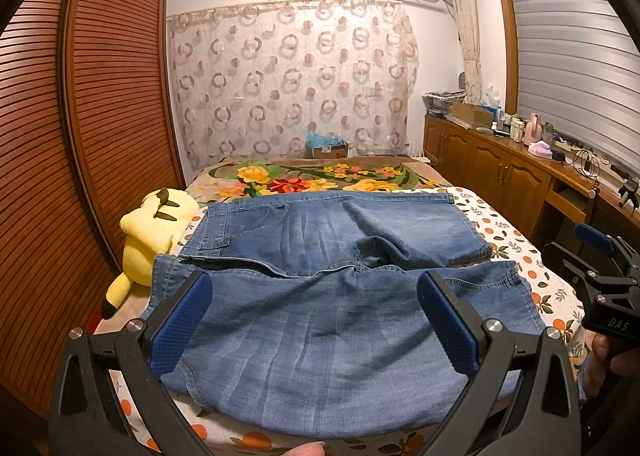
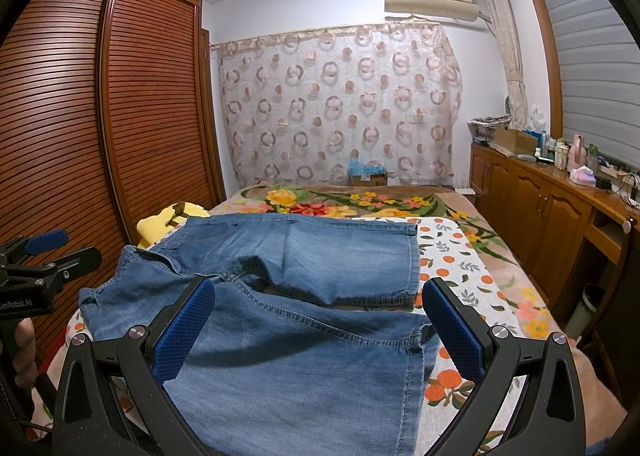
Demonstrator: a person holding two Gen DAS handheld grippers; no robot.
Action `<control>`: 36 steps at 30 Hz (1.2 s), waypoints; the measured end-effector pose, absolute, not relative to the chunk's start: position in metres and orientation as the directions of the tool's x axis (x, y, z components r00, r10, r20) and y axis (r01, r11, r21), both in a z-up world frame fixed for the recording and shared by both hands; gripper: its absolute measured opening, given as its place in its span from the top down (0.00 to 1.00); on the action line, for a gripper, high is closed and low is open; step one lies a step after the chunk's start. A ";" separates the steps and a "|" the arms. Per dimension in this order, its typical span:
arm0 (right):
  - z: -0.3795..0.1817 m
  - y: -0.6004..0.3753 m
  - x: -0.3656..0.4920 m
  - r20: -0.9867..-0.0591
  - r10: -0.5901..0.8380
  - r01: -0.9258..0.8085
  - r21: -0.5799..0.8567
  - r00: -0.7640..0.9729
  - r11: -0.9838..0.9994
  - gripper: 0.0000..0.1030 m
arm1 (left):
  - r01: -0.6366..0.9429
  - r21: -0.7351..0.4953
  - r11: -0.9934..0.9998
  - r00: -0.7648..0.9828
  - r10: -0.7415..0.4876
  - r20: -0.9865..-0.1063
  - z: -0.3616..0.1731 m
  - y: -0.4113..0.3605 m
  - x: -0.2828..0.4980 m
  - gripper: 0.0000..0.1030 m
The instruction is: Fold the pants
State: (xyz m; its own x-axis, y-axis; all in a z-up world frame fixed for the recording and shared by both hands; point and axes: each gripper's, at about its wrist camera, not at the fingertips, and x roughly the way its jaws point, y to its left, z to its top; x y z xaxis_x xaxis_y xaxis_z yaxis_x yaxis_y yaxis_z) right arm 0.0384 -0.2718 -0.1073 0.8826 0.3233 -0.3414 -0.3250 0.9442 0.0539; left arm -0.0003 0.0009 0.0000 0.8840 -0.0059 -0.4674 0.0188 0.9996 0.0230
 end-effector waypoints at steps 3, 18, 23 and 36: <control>-0.107 -0.274 0.039 -0.340 0.323 -0.325 0.053 0.883 0.944 0.00 | 0.018 0.024 1.000 0.884 -0.005 -0.467 0.000 0.001 0.000 0.01; -0.106 -0.273 0.038 -0.340 0.323 -0.325 0.052 0.883 0.944 0.00 | 0.019 0.024 1.000 0.885 -0.005 -0.465 0.000 0.001 0.000 0.01; -0.106 -0.273 0.038 -0.340 0.322 -0.325 0.052 0.884 0.944 0.00 | 0.019 0.024 1.000 0.886 -0.006 -0.463 0.000 0.001 -0.001 0.01; -0.106 -0.273 0.038 -0.340 0.323 -0.325 0.052 0.883 0.944 0.00 | 0.019 0.024 1.000 0.886 -0.006 -0.463 0.000 0.001 -0.001 0.01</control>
State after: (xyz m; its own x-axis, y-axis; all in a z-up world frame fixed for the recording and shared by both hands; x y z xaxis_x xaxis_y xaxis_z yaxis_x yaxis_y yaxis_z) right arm 0.0385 -0.2734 -0.1059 0.8832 0.3231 -0.3399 -0.3254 0.9441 0.0520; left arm -0.0007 0.0009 0.0000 0.8865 -0.0061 -0.4628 0.0193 0.9995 0.0239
